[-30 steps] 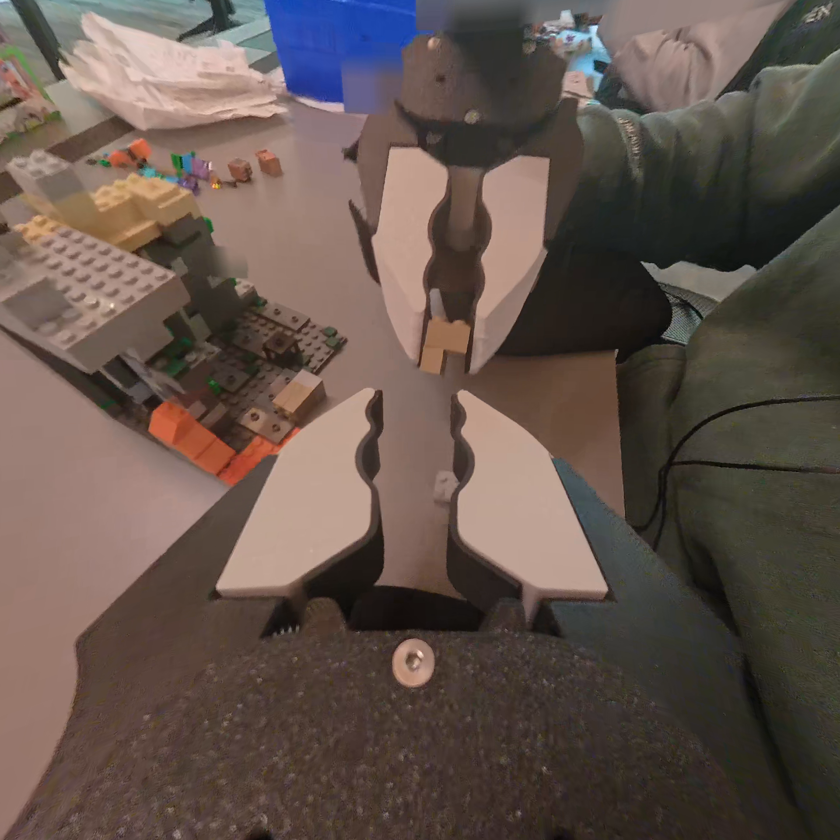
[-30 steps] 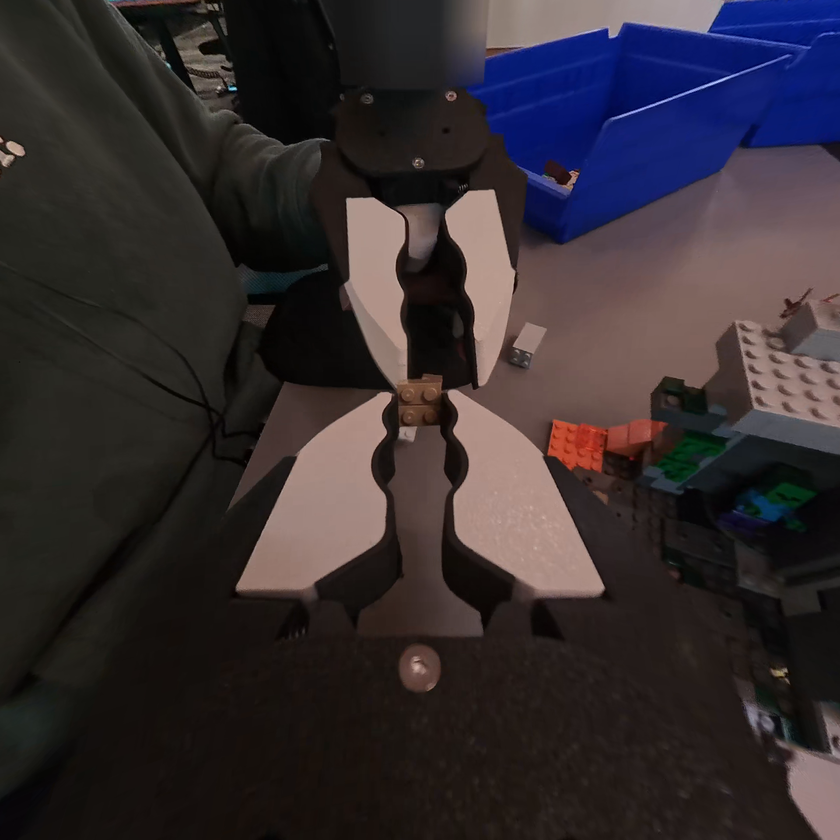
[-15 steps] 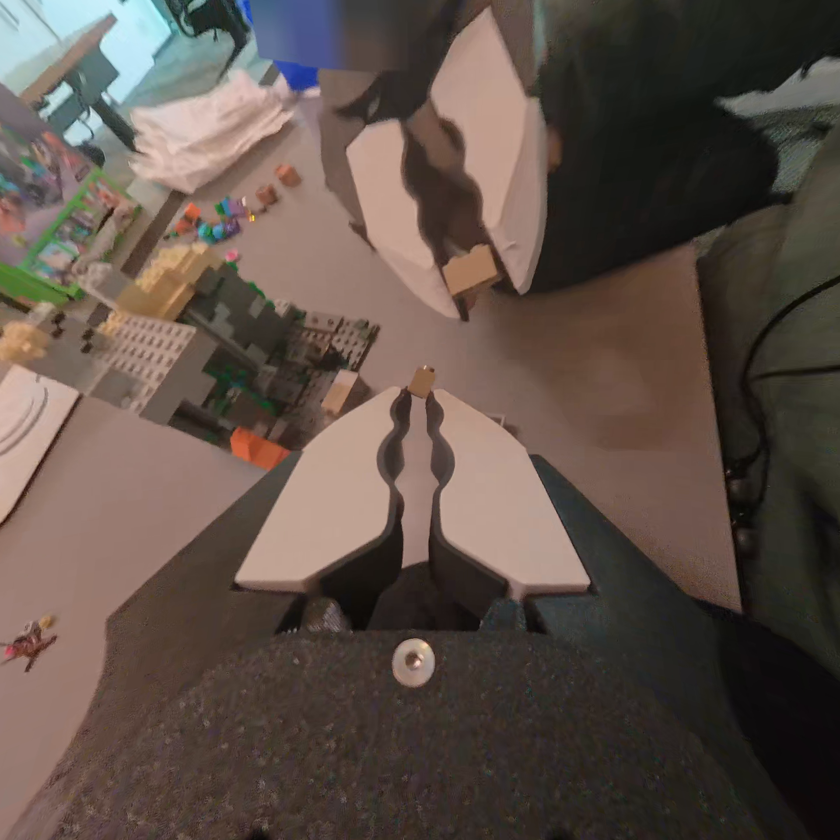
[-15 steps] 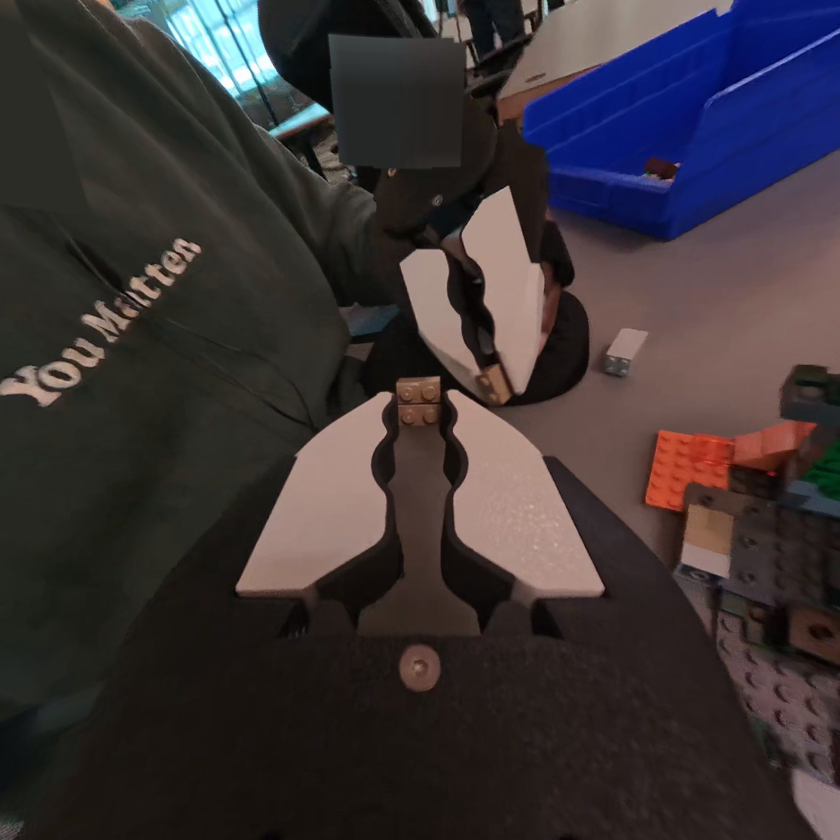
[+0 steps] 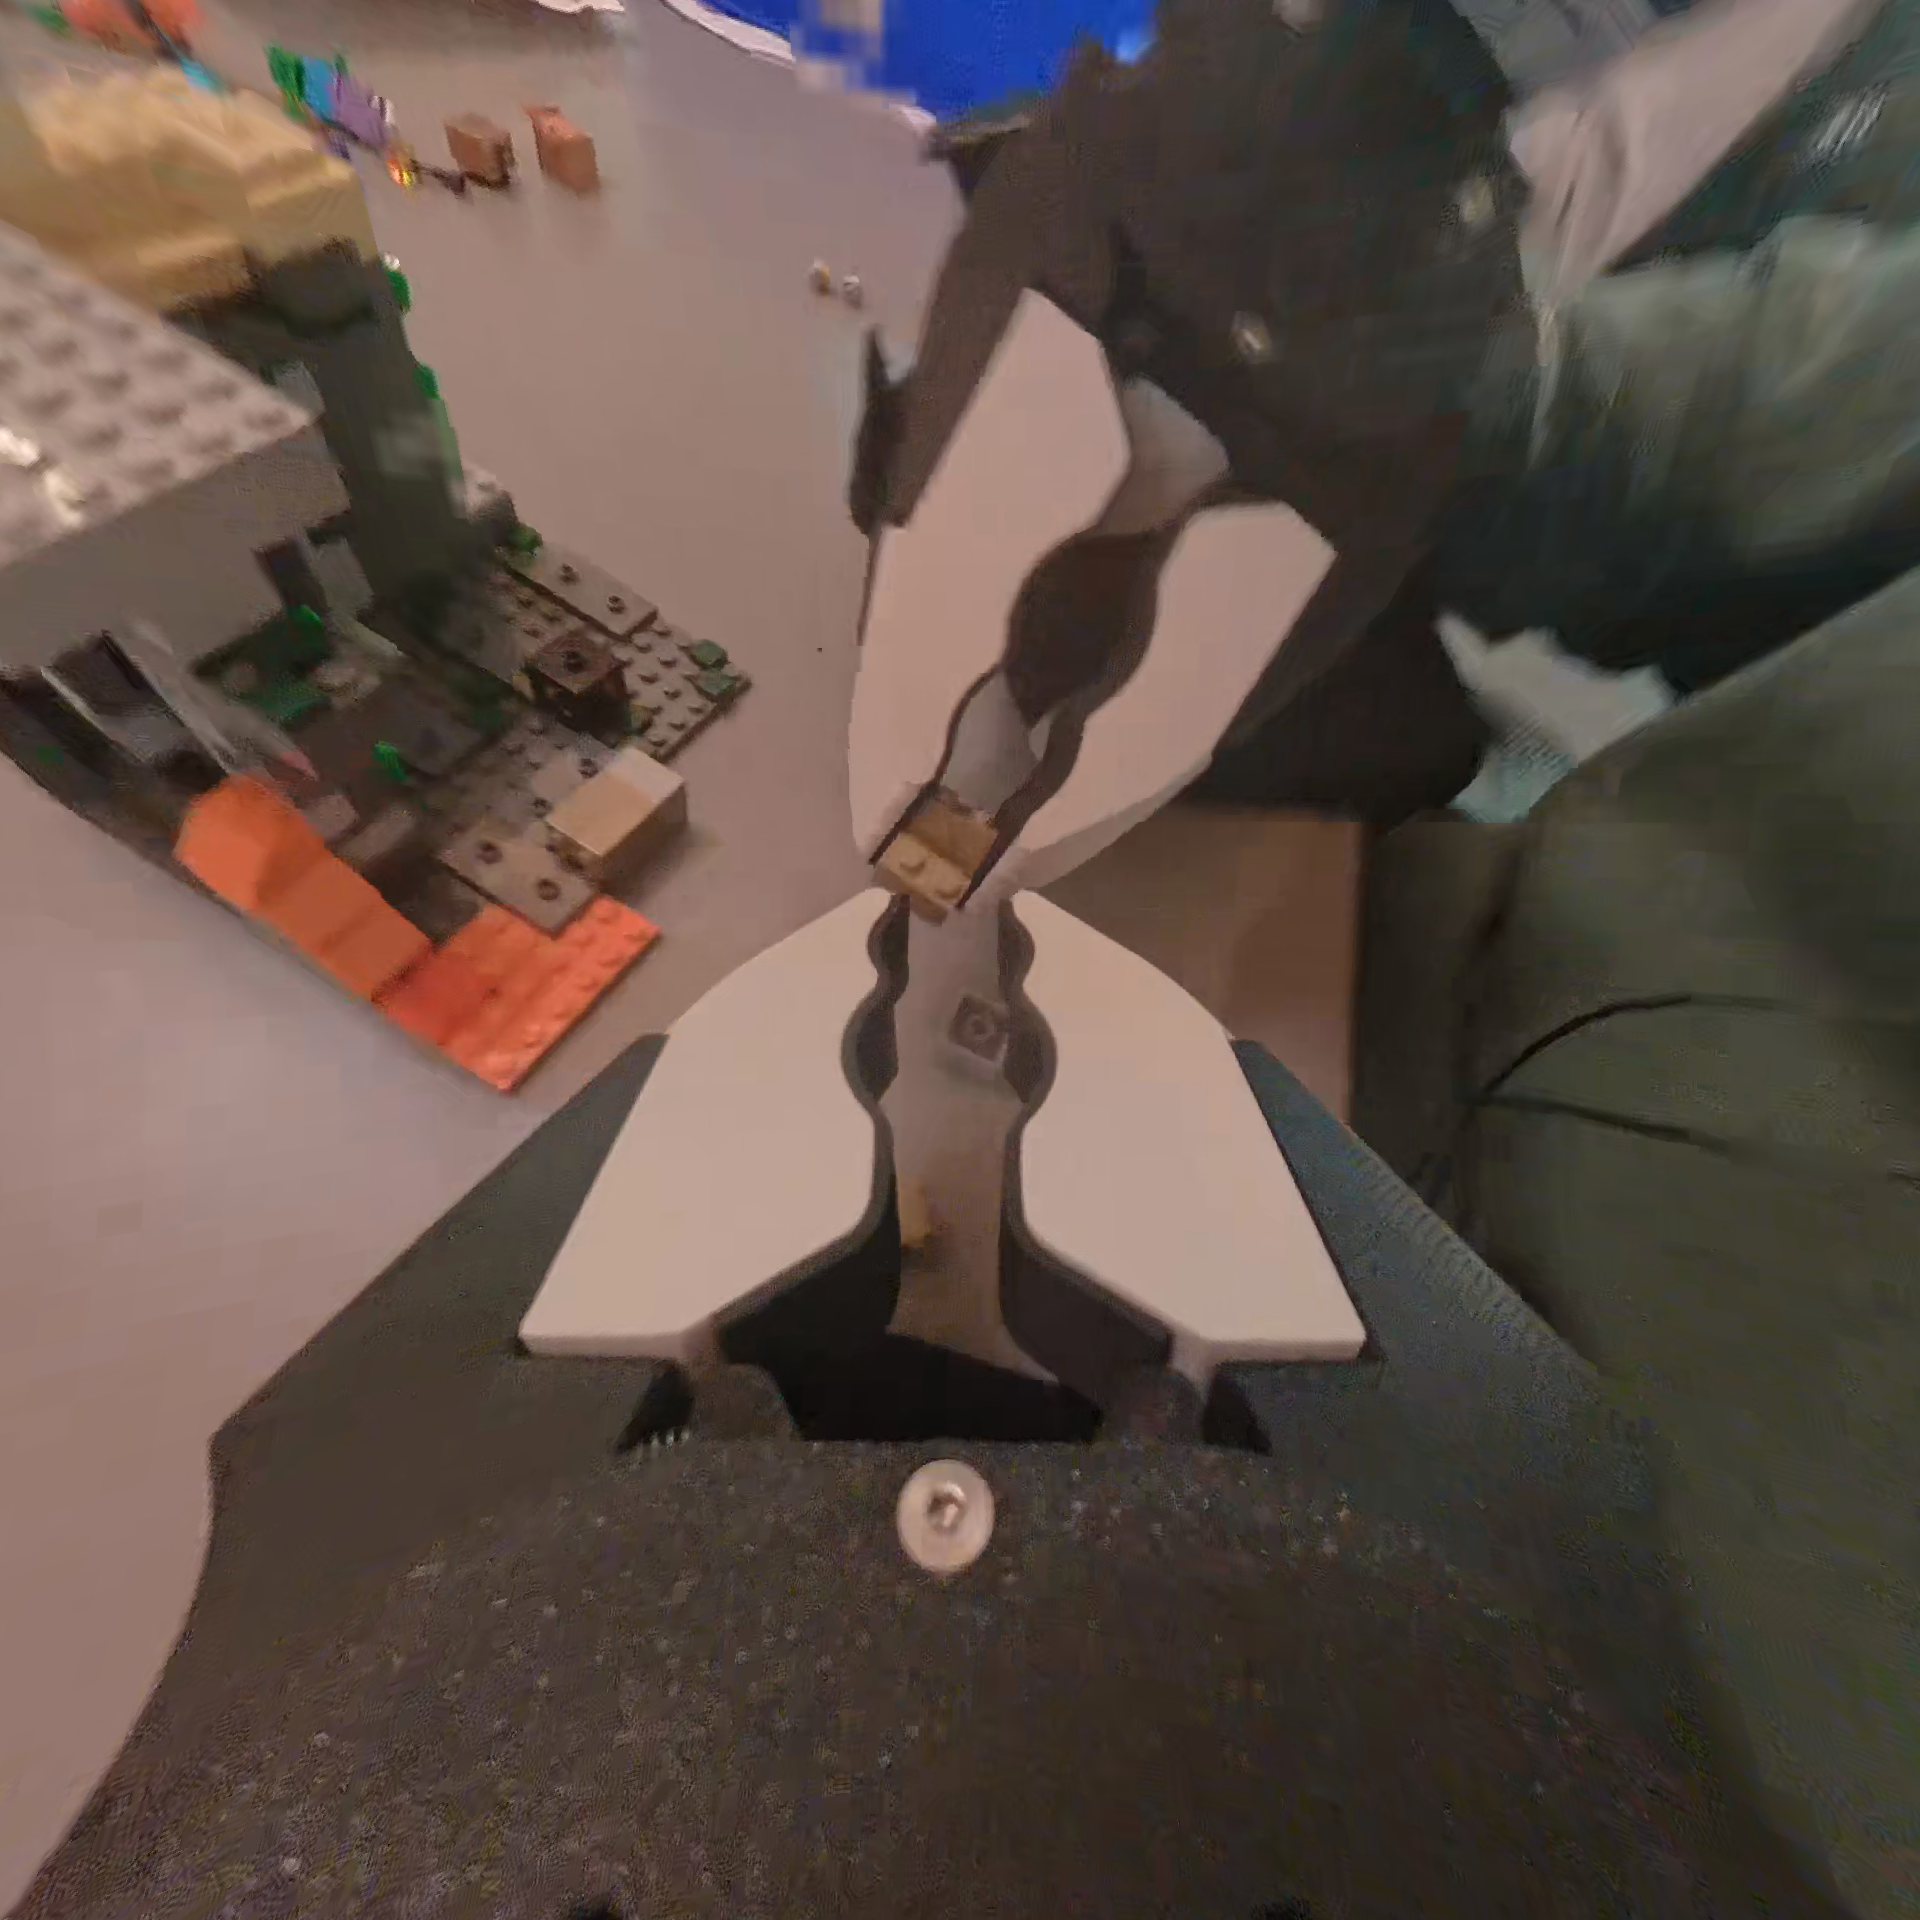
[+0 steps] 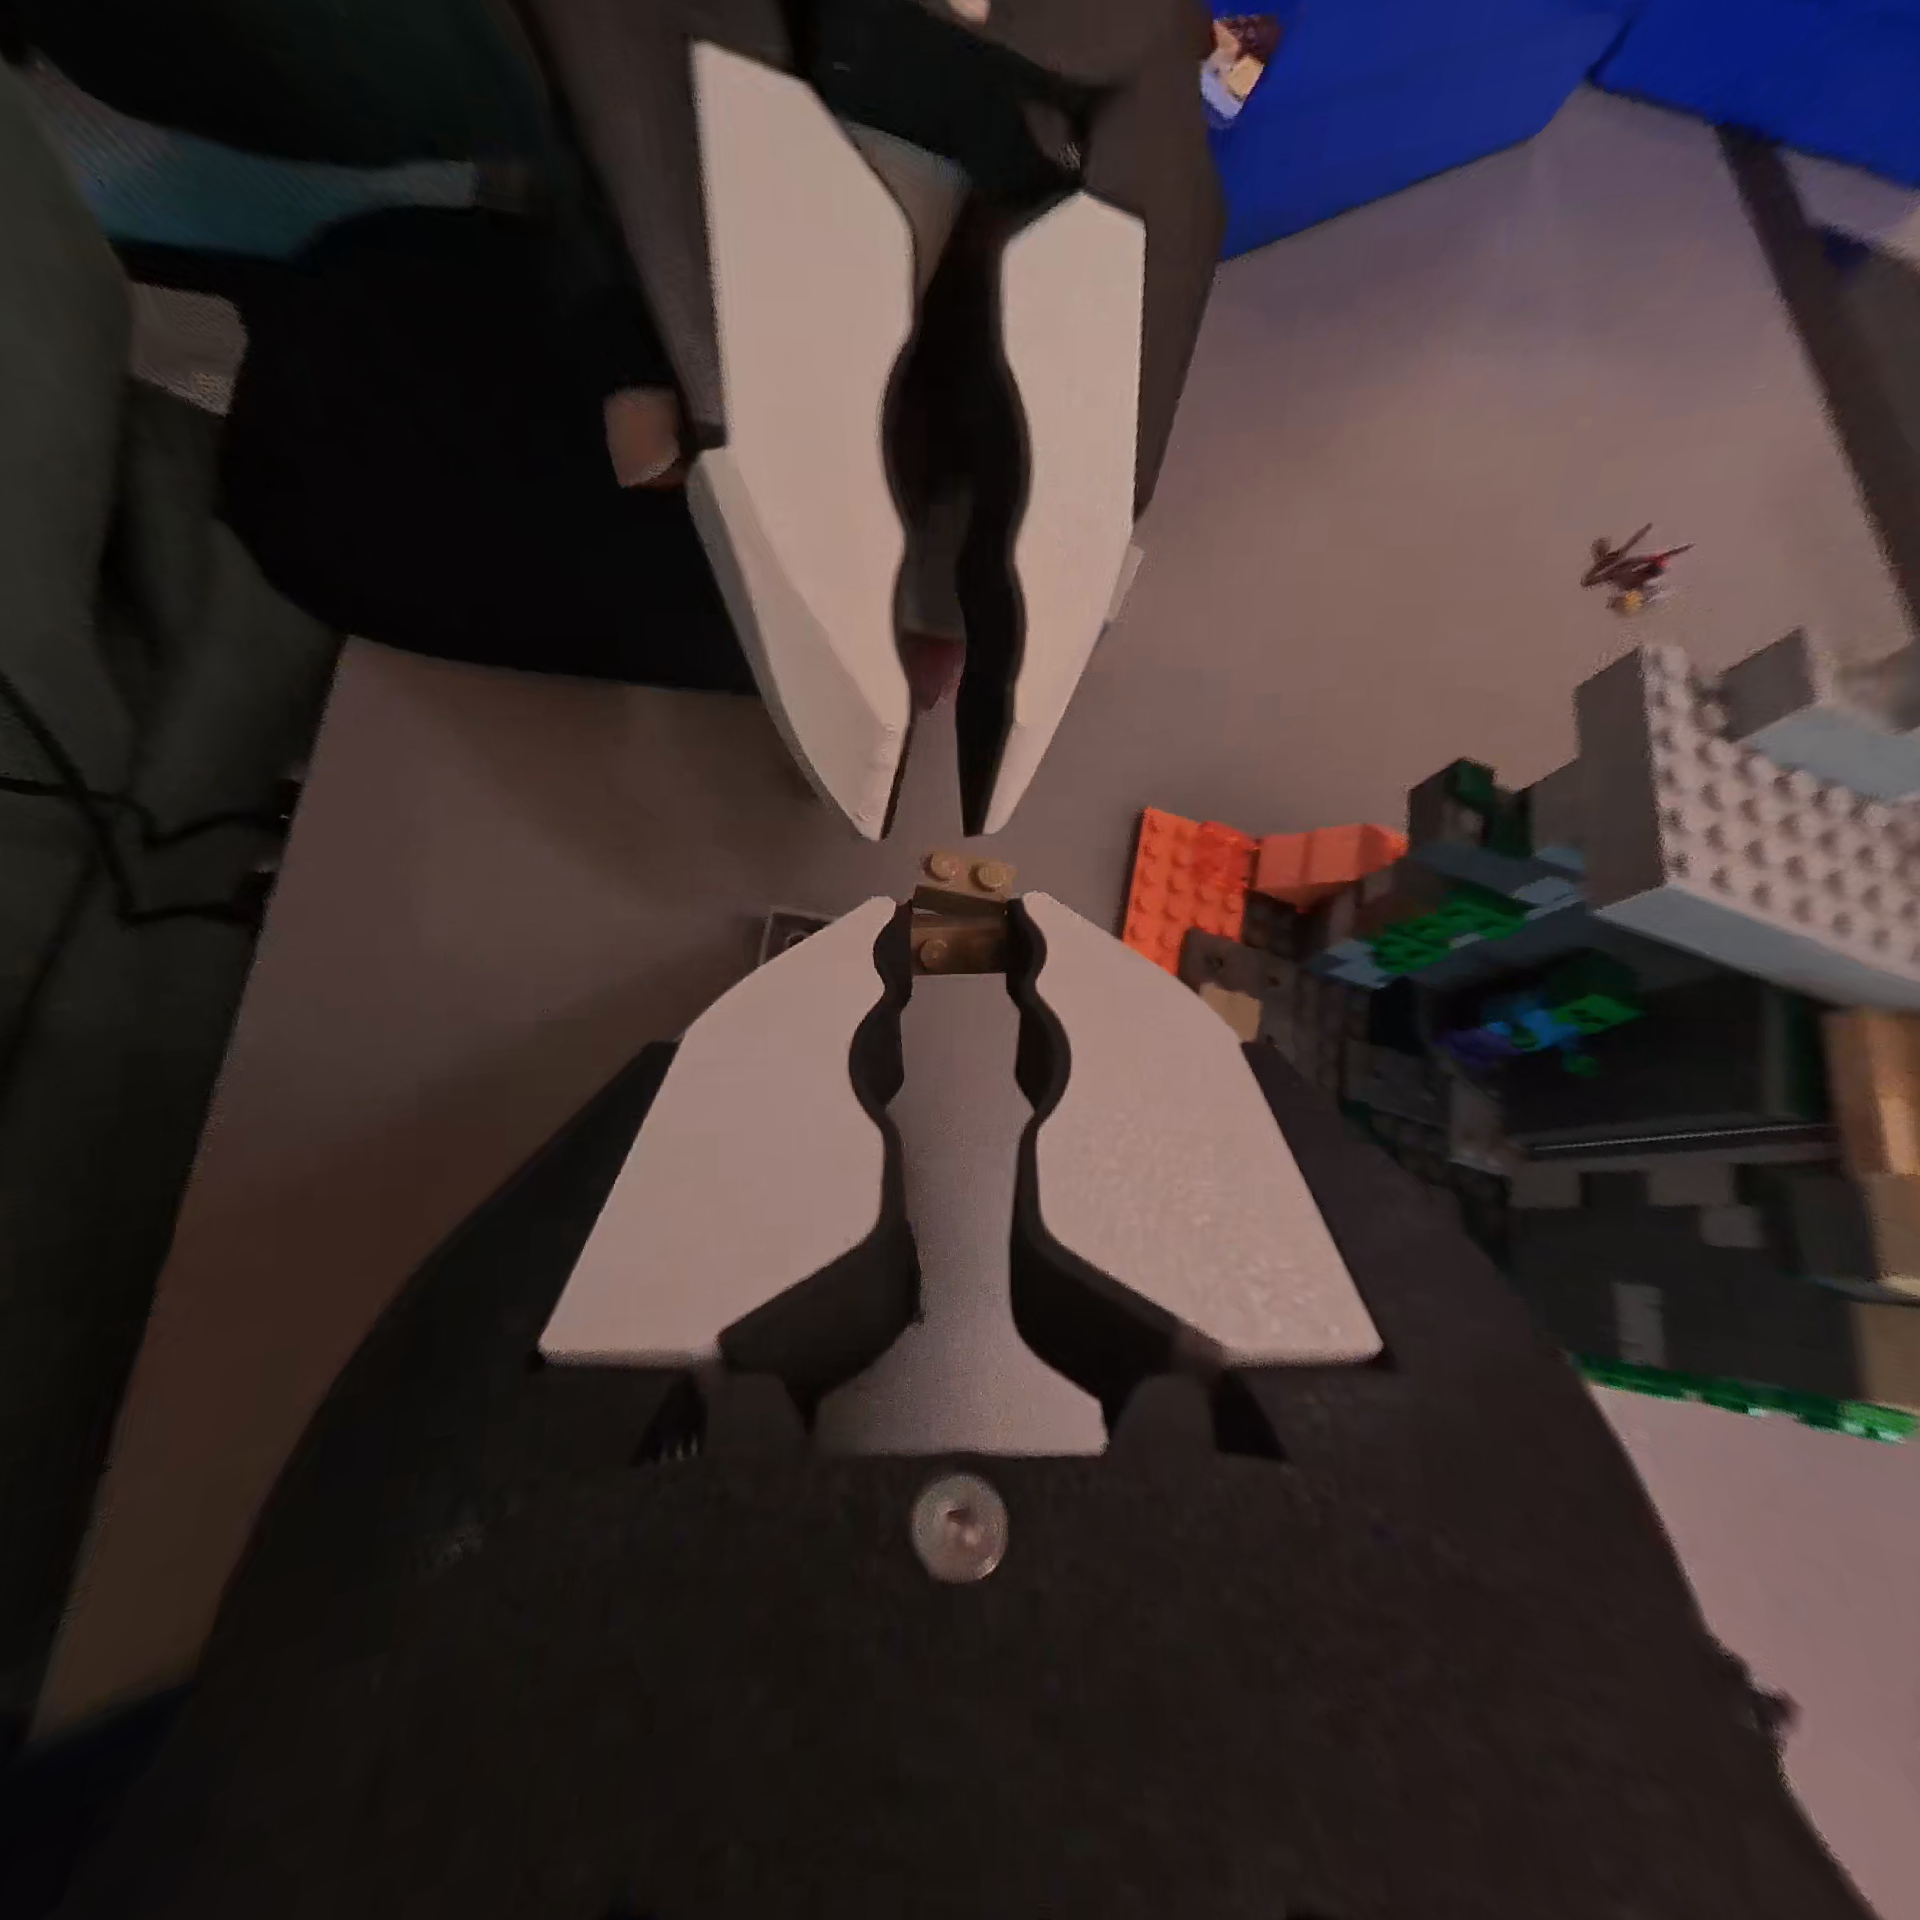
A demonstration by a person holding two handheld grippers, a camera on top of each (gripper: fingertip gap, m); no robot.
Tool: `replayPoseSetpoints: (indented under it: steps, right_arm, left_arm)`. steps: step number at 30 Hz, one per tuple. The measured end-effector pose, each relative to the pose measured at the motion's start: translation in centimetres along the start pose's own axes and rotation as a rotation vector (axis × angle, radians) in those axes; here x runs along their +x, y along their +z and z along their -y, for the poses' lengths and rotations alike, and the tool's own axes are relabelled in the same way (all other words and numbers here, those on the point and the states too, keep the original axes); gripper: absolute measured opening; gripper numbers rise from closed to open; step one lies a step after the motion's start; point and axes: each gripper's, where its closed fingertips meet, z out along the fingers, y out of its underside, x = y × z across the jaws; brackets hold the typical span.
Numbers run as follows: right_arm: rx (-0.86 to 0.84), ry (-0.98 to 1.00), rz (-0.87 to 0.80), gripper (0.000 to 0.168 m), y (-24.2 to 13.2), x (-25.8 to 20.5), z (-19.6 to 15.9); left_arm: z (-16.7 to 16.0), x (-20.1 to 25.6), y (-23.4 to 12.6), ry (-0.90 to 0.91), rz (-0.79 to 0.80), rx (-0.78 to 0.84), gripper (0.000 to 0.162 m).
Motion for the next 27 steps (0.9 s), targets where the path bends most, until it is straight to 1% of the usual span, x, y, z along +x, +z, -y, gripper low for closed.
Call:
replayPoseSetpoints:
  steps: [2,4,6,10,12,13,14,15,16,19,22,24,25,26,27]
  right_arm:
    - [-0.018,-0.071,-0.06,0.017,-0.1,0.3,0.3]
    - [-0.041,-0.128,-0.1,0.017,-0.1,0.4,0.4]
    - [-0.059,-0.155,-0.118,0.017,0.0,0.4,0.3]
    - [-0.022,-0.172,-0.115,0.017,-0.1,-0.1,0.8]
    - [-0.012,-0.206,-0.125,0.017,0.0,-0.3,1.1]
    - [-0.014,-0.217,-0.128,0.017,0.0,-0.3,1.2]
    - [-0.01,-0.221,-0.133,0.017,0.1,-0.4,1.3]
    - [0.001,-0.22,-0.134,0.017,0.1,-0.4,1.4]
    - [0.005,-0.212,-0.13,0.017,0.1,-0.4,1.3]
    - [-0.001,-0.186,-0.136,0.017,0.1,0.0,0.8]
    - [0.036,-0.143,-0.122,0.017,-0.1,0.0,1.0]
    - [0.025,-0.13,-0.131,0.017,-0.2,0.4,0.8]
    - [0.021,-0.123,-0.134,0.017,-0.3,0.5,0.6]
    - [0.013,-0.11,-0.125,0.017,-0.3,0.6,0.4]
    - [-0.004,-0.094,-0.104,0.017,-0.3,0.5,0.0]
  left_arm:
    - [0.4,0.1,-0.1,-0.153,-0.078,0.032,0.019]
    - [0.2,-0.5,0.1,-0.247,-0.081,0.027,0.022]
    - [-0.1,-1.0,0.1,-0.254,-0.073,0.024,0.022]
    - [0.2,0.0,0.2,-0.31,-0.154,0.038,0.025]
    - [0.4,0.5,0.2,-0.337,-0.206,0.046,0.02]
    - [0.4,0.5,0.2,-0.339,-0.208,0.047,0.017]
    - [0.3,0.1,0.1,-0.33,-0.184,0.046,0.006]
    - [0.3,0.1,0.0,-0.306,-0.184,0.048,0.005]
    - [0.3,0.1,-0.2,-0.286,-0.177,0.046,0.0]
    - [0.0,-0.8,-0.7,-0.226,-0.093,0.037,0.0]
    - [-0.4,-1.1,-1.2,-0.178,-0.048,0.011,0.0]
    - [-1.1,-1.0,-1.2,-0.077,-0.005,-0.037,0.0]
    - [-1.7,-1.0,-1.2,-0.01,0.028,-0.084,0.008]
    - [-2.5,-0.7,-1.2,0.061,0.043,-0.148,0.02]
    - [-3.4,-0.1,-1.2,0.129,0.028,-0.22,0.023]
